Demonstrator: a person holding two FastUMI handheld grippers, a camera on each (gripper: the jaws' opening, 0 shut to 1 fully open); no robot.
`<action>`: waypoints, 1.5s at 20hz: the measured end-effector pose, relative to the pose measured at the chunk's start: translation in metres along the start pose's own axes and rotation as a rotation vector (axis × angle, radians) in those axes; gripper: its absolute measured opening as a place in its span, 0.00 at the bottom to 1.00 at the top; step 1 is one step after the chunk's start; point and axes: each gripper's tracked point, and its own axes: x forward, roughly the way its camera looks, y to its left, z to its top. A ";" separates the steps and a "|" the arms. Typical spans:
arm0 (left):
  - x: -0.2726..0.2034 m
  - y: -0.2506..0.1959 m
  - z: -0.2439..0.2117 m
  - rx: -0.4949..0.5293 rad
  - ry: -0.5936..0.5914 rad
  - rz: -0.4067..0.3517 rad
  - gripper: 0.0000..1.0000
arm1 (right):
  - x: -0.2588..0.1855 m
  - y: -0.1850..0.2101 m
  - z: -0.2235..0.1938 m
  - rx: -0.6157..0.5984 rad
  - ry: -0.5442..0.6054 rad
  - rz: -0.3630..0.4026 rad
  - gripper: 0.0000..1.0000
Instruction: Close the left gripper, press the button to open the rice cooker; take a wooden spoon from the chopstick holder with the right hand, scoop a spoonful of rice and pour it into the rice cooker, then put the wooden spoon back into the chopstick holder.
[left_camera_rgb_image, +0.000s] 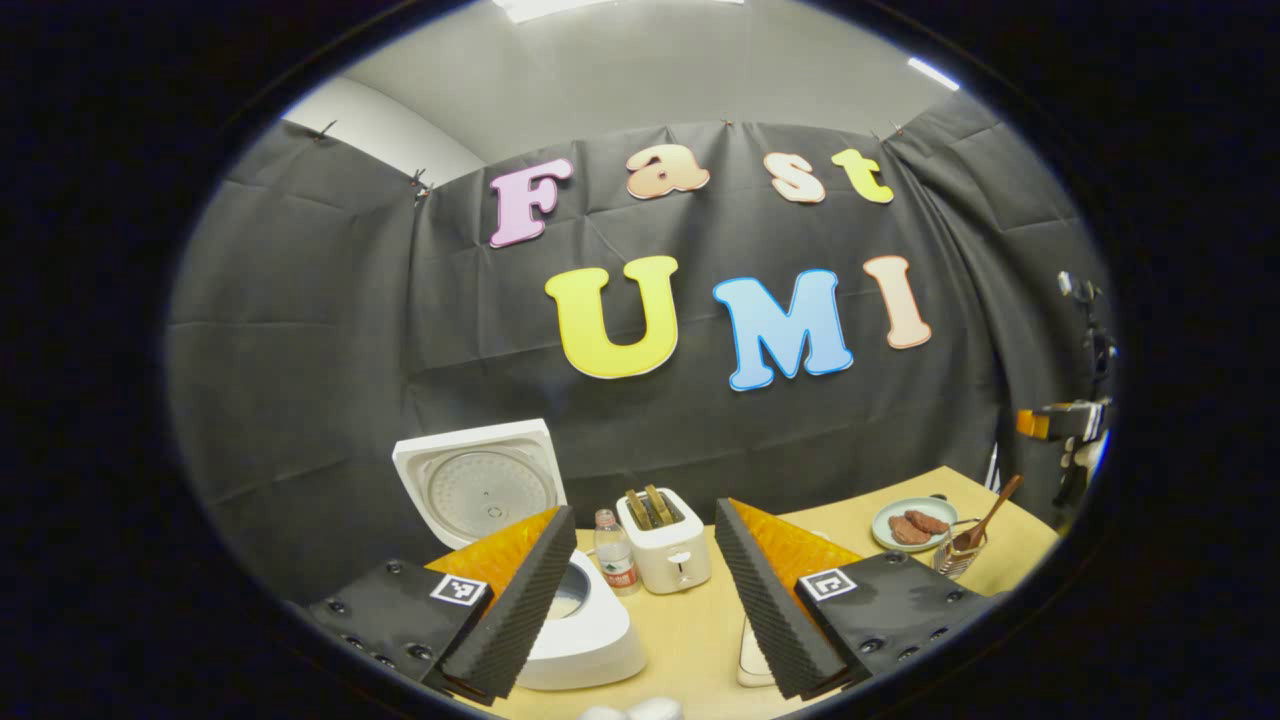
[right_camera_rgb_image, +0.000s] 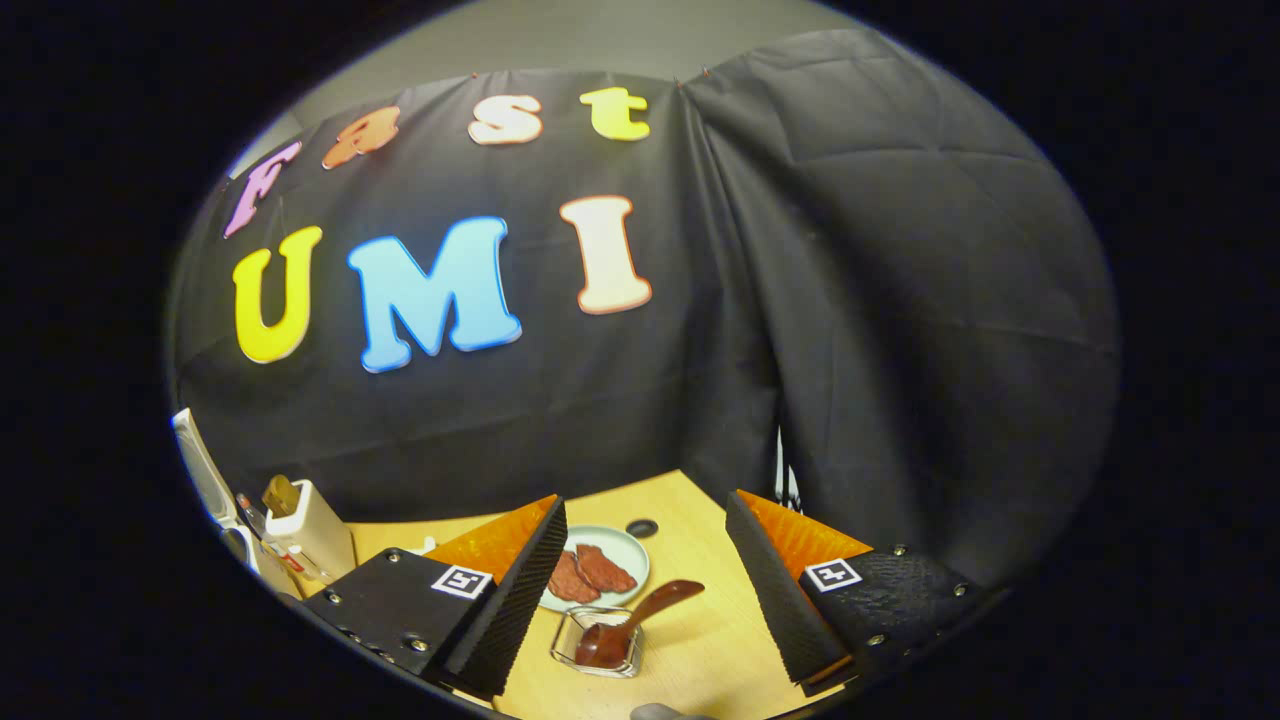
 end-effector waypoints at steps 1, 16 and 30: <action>0.003 0.004 0.003 -0.004 -0.007 0.000 0.99 | -0.012 0.010 0.019 -0.020 -0.038 0.018 0.97; 0.070 0.118 0.072 -0.032 -0.121 0.102 0.99 | -0.161 0.155 0.045 -0.119 -0.065 0.339 0.96; 0.225 0.235 0.113 -0.077 -0.117 0.243 0.99 | -0.135 0.160 0.037 -0.099 0.039 0.336 0.96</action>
